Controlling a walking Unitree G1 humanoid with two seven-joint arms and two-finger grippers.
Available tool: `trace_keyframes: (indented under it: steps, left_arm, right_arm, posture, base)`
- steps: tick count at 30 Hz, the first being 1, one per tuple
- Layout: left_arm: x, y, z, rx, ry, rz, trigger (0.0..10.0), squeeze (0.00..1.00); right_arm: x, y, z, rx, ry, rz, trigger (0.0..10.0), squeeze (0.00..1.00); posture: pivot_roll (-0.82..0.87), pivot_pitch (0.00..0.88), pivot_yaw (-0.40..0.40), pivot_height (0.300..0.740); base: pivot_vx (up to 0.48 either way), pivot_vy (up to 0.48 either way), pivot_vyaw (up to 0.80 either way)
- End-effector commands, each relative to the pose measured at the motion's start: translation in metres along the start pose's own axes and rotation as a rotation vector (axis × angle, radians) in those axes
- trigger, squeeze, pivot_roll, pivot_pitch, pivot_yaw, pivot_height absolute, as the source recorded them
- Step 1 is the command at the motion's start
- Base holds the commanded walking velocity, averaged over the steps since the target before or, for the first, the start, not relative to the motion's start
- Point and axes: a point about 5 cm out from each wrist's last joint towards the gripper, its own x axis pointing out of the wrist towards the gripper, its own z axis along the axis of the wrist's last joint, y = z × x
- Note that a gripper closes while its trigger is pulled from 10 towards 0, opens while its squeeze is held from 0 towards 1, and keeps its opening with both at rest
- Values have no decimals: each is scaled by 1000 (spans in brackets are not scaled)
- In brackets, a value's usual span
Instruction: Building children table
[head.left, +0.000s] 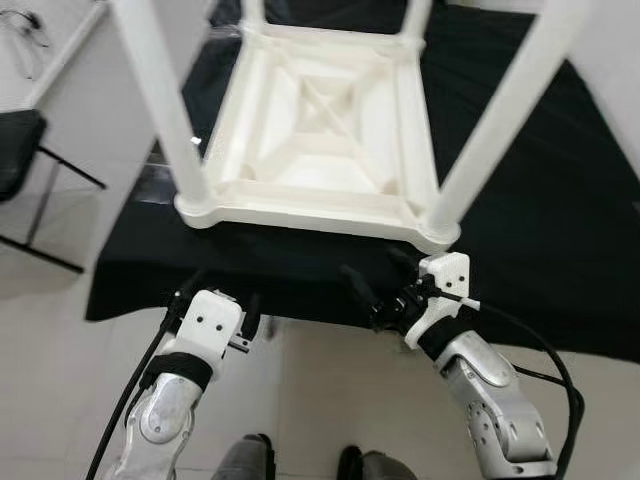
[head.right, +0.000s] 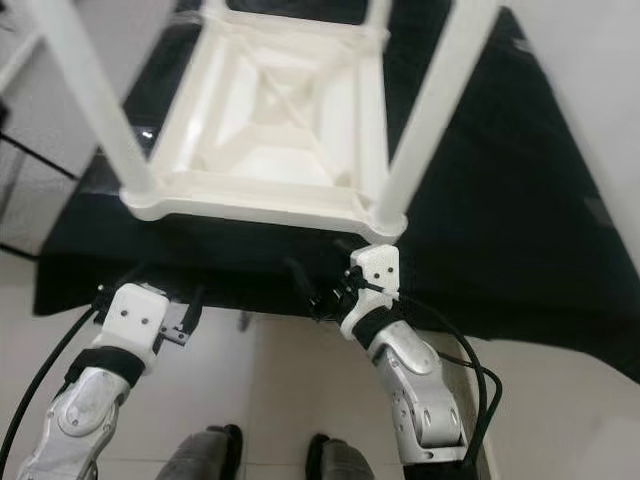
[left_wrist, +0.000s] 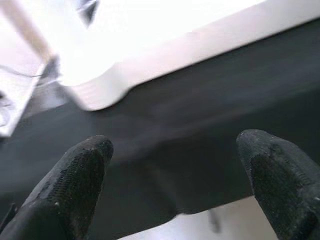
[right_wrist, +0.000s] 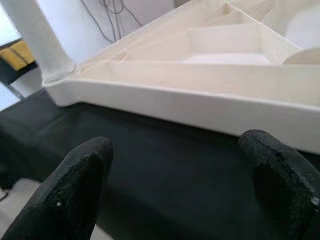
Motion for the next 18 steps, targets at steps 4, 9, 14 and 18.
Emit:
trace_keyframes:
  steps: [4, 9, 14, 18]
  left_arm:
    - [10, -5, -14, 26, 11, -71, 10000, 0]
    - [20, 0, -16, 47, 1, -62, 10000, 0]
    - [28, 6, -10, 10, -17, -47, 10000, 0]
    - [30, 12, -4, -3, -35, -37, 10000, 0]
  right_arm:
    - [17, -6, -13, 10, -8, -55, 10000, 0]
    - [24, -10, -10, -7, -36, -100, 10000, 0]
    - [26, -14, -4, -37, -54, -109, 10000, 0]
    - [27, -16, 8, -84, -79, -72, 10000, 0]
  posture:
    - [123, 15, -1, 740]
    - [124, 0, -7, 740]
    - [126, 0, -14, 740]
    - [122, 0, -15, 740]
  base:
    - [0, 0, 0]
    - [0, 0, 0]
    - [0, 0, 0]
    - [0, 0, 0]
